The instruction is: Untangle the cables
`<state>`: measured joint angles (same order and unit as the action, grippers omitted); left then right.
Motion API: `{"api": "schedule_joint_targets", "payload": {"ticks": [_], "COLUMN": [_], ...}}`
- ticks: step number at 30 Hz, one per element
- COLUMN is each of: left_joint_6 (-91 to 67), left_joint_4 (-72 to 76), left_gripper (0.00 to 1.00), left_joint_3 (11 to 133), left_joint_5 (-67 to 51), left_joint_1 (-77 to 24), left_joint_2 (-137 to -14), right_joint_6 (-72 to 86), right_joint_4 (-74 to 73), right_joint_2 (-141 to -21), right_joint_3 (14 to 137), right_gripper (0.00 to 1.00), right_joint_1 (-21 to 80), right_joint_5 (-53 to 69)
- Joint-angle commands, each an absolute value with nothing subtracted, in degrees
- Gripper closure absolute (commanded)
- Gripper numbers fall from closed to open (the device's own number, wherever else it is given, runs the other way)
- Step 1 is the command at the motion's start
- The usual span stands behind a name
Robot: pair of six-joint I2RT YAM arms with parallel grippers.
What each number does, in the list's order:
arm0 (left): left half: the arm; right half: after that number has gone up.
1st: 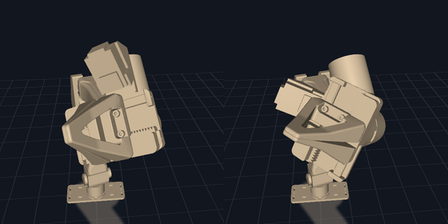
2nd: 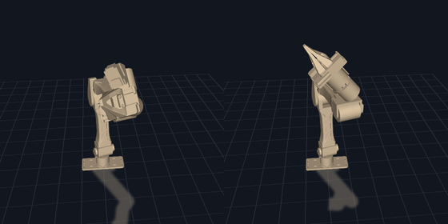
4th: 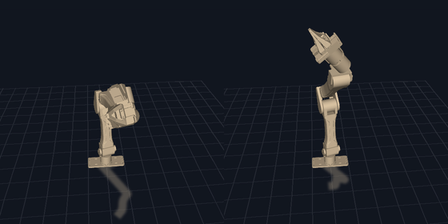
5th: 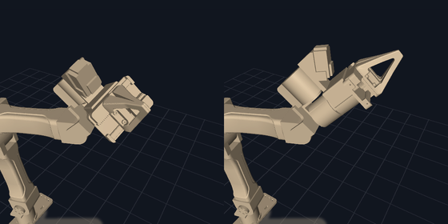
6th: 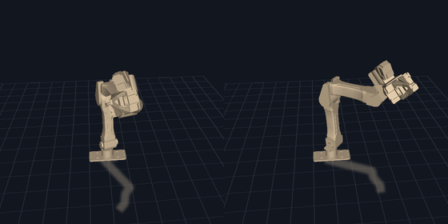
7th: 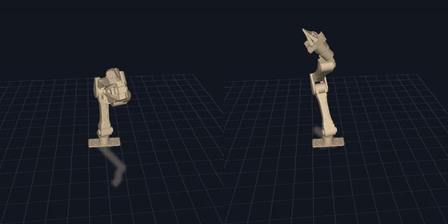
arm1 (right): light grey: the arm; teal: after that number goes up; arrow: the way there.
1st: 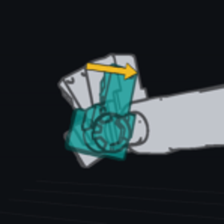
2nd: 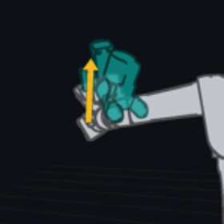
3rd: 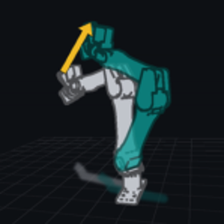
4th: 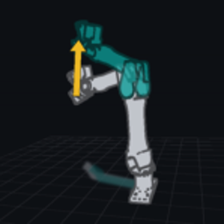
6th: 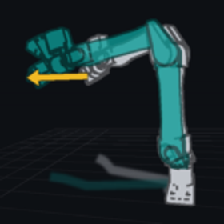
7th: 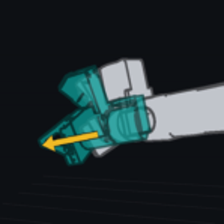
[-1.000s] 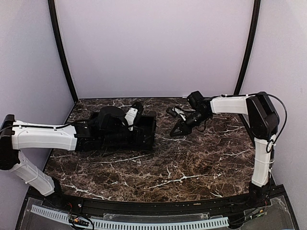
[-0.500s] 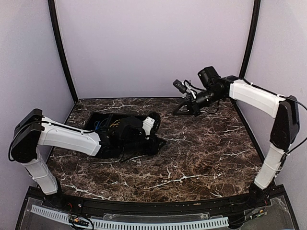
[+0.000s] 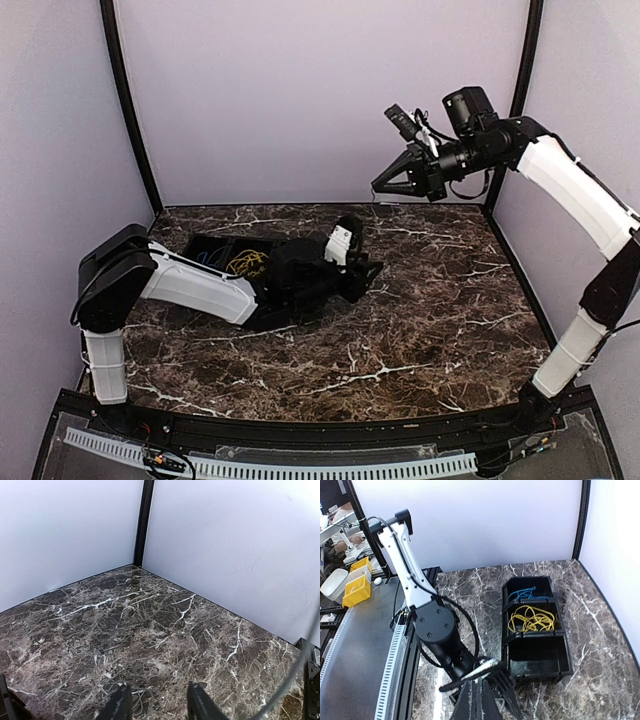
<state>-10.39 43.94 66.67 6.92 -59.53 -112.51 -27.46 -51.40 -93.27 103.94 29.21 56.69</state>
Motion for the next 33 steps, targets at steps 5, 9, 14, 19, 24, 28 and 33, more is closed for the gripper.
{"api": "schedule_joint_targets", "payload": {"ticks": [5, 9, 14, 19, 24, 28, 33], "left_joint_6": [-10.32, -9.89, -9.58, -10.04, -11.11, -11.45, -12.16], "left_joint_4": [50.36, 50.26, 48.44, 47.60, 48.00, 47.11, 48.27], "left_gripper": [0.73, 0.77, 0.80, 0.80, 0.81, 0.83, 0.77], "left_joint_3": [67.89, 67.49, 67.24, 66.76, 65.14, 63.91, 60.40], "left_joint_5": [4.92, 4.97, 5.19, 4.99, 4.07, 3.45, 2.28], "left_joint_1": [-59.77, -59.77, -59.70, -59.30, -59.15, -59.19, -59.24], "left_joint_2": [-118.23, -120.56, -122.26, -124.26, -124.72, -123.46, -117.42], "right_joint_6": [-22.72, -16.19, 8.63, 63.39, 49.43, 48.03, 45.94], "right_joint_4": [-50.61, -44.32, -18.01, 49.79, 34.00, 34.38, 34.26], "right_joint_2": [-89.22, -87.13, -83.90, -82.46, -81.71, -79.98, -77.86], "right_joint_3": [118.12, 122.86, 119.36, 109.73, 111.43, 105.56, 96.47], "right_gripper": [1.00, 1.00, 1.00, 1.00, 1.00, 1.00, 1.00], "right_joint_1": [25.20, 18.21, 6.29, -3.10, -5.66, -7.02, -8.88], "right_joint_5": [65.00, 72.82, 86.01, 88.53, 87.38, 87.05, 86.16]}}
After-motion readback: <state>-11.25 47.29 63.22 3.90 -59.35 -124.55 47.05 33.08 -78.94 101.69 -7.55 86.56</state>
